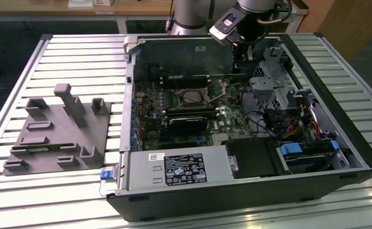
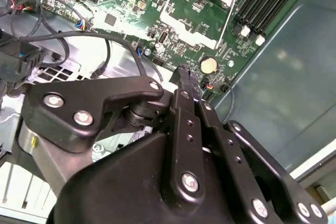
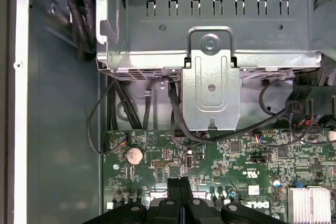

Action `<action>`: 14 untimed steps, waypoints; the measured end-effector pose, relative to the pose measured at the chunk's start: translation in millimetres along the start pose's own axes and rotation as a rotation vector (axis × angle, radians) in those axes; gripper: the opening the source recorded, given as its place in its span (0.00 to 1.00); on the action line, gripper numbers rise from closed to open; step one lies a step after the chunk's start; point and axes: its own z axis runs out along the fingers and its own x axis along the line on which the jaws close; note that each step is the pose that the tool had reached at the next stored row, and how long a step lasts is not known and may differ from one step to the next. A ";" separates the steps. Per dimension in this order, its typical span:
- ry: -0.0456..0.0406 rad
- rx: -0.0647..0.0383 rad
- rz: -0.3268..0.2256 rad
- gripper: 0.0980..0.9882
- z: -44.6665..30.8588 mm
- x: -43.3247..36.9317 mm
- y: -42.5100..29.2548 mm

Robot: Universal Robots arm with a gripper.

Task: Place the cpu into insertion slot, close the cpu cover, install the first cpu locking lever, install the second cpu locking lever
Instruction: 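Close the cpu cover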

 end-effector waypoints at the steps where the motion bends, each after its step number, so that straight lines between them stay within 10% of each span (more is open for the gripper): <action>1: 0.0001 0.000 0.000 0.01 0.3 0.0 0.0; 14: 0.0002 0.000 0.000 0.01 6.9 -0.1 -0.1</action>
